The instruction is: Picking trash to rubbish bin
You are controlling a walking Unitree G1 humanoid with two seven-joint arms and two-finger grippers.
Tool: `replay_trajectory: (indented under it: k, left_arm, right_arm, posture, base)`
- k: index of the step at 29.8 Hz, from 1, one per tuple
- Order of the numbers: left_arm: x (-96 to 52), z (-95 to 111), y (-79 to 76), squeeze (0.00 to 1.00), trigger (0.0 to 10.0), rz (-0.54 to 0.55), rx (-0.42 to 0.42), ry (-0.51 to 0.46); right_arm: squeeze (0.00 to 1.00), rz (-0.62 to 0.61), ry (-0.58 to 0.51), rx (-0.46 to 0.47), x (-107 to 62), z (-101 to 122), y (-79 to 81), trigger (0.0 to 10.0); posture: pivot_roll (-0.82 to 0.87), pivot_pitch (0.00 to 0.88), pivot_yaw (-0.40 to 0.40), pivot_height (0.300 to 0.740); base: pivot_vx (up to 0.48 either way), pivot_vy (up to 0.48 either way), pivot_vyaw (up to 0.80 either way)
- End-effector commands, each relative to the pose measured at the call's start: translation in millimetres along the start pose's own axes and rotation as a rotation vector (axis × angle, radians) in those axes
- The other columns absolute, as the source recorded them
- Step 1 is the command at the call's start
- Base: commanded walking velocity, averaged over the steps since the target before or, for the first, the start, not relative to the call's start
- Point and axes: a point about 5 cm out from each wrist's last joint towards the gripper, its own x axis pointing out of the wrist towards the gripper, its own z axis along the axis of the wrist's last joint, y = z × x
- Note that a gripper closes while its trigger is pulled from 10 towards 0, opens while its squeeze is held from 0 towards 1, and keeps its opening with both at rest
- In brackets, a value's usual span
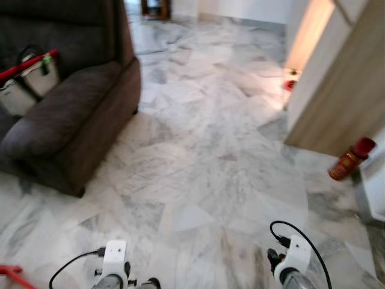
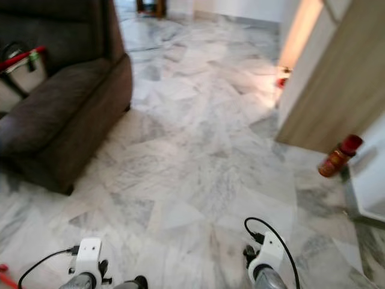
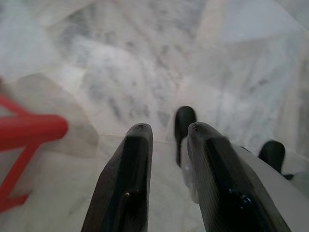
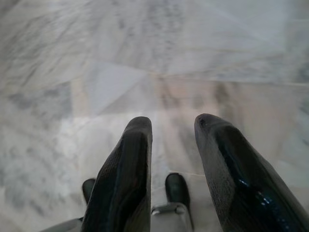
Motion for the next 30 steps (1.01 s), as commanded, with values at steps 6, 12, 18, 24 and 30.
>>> replay_trajectory:
  k: [6, 12, 18, 24, 30]
  left_arm:
    - [-2.3, -9.7, 3.4, 0.00, 10.0, 0.012, -0.014, 0.032]
    - [-2.8, -11.1, 3.9, 0.00, 10.0, 0.010, -0.008, 0.036]
    - [-2.6, -10.7, 2.0, 0.00, 10.0, 0.005, -0.004, 0.033]
    - [-2.5, -10.0, 1.1, 0.00, 10.0, 0.003, 0.001, 0.030]
    - [-2.8, -10.8, 2.3, 0.00, 10.0, 0.013, -0.005, 0.029]
  right_arm:
    - [0.00, -0.009, 0.018, -0.006, -2.4, -6.2, -6.2, 10.0]
    - [0.00, -0.004, 0.020, -0.006, -2.6, -6.8, -5.9, 10.0]
    - [0.00, 0.000, 0.024, -0.008, -2.8, -8.0, -5.5, 10.0]
    - [0.00, 0.009, 0.029, -0.012, -2.9, -9.4, -4.4, 10.0]
    - [0.00, 0.017, 0.031, -0.016, -2.9, -10.2, -2.9, 10.0]
  posture:
    - [-0.01, 0.108, -0.035, 0.740]
    - [-0.02, 0.102, -0.033, 0.740]
    - [-0.01, 0.099, -0.032, 0.740]
    - [-0.01, 0.099, -0.031, 0.740]
    - [-0.01, 0.111, -0.043, 0.740]
  base:
    - [0.000, 0.000, 0.80]
    - [0.000, 0.000, 0.80]
    - [0.000, 0.000, 0.80]
    - [0.000, 0.000, 0.80]
    - [0.000, 0.000, 0.80]
